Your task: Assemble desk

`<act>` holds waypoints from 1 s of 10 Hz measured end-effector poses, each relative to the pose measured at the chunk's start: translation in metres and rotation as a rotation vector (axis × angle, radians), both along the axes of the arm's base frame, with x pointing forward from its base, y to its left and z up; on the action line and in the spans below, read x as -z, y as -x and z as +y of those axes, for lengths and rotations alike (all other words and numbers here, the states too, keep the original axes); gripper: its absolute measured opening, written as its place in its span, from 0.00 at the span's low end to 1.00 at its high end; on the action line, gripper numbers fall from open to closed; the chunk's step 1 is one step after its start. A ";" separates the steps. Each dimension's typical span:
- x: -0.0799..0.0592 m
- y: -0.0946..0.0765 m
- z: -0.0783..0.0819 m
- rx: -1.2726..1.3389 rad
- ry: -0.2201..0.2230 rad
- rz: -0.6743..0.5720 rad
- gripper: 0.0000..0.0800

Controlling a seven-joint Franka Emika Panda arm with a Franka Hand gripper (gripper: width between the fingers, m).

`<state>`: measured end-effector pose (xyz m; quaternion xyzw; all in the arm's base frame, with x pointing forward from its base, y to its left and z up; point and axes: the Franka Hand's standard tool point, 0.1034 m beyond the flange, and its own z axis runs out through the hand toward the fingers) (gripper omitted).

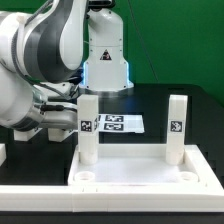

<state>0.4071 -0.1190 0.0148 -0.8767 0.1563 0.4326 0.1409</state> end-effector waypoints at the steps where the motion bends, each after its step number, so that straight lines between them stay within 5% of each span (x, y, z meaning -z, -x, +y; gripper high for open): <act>1: -0.009 -0.001 -0.002 0.007 -0.008 0.010 0.36; 6: -0.096 -0.010 0.010 0.026 -0.062 -0.033 0.36; 8: -0.127 -0.019 0.033 0.056 0.012 -0.138 0.36; 10: -0.155 -0.031 0.075 0.076 0.106 -0.195 0.36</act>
Offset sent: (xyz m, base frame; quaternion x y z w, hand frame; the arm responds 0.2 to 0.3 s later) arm -0.0091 0.0027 0.0918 0.0138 0.0089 0.0183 0.9997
